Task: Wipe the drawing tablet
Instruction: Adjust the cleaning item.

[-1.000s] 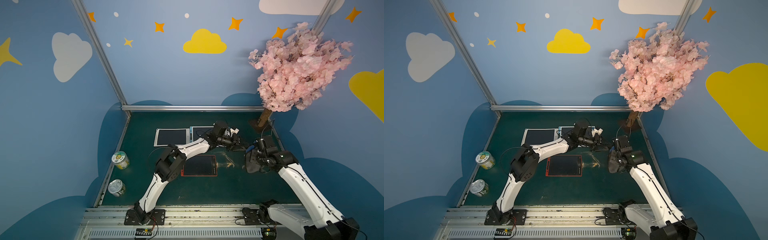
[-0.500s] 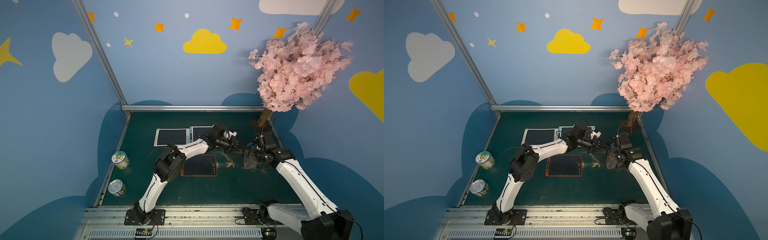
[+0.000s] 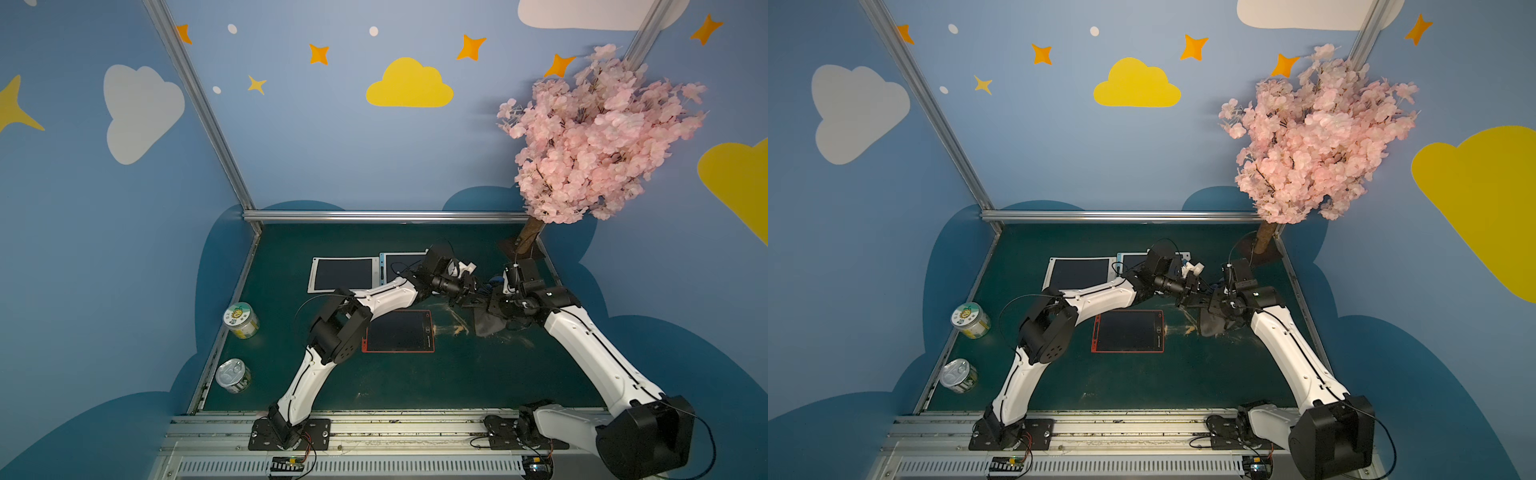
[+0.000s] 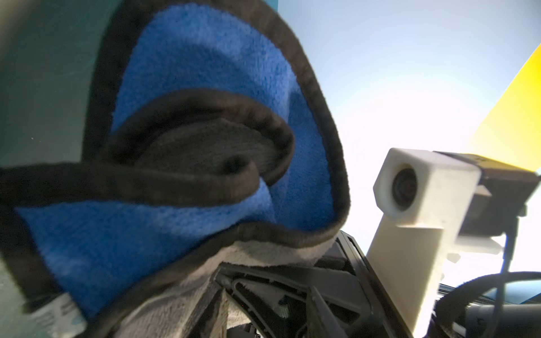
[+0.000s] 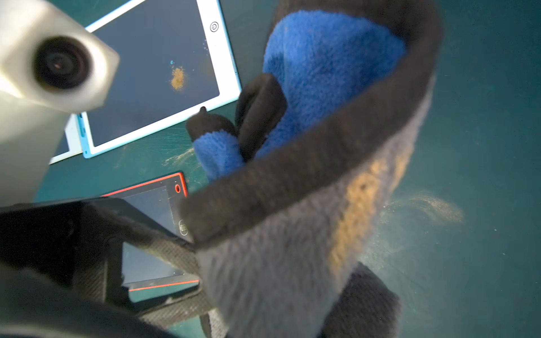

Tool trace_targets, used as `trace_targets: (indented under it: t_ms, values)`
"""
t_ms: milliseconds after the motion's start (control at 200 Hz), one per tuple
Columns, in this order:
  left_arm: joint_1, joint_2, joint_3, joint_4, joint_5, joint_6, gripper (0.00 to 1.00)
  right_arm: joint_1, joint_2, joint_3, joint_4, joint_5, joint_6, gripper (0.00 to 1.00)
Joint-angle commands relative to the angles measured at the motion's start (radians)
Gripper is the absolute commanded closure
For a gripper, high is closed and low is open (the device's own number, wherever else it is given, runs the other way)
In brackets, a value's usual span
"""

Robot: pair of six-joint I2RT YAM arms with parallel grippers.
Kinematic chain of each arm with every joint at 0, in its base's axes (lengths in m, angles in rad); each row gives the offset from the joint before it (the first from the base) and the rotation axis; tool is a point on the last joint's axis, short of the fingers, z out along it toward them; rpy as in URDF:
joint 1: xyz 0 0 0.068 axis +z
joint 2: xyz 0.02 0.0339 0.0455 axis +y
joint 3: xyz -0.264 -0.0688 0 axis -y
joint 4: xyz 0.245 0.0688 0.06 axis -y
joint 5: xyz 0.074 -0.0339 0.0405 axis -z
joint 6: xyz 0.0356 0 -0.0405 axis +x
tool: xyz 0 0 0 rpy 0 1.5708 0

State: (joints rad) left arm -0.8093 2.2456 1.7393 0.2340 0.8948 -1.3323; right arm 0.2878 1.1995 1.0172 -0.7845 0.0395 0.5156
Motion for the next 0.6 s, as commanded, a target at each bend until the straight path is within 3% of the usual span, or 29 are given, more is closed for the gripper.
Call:
trace_targets:
  t_ms: [0,596]
  values:
    - [-0.001,-0.006,0.003,0.022,0.024,0.006,0.57,0.007,-0.030,0.029,0.023,-0.046,-0.014,1.00]
    - [0.002,-0.009,-0.015,0.020,0.041,0.028,0.57,0.001,-0.169,-0.032,0.134,-0.111,-0.024,1.00]
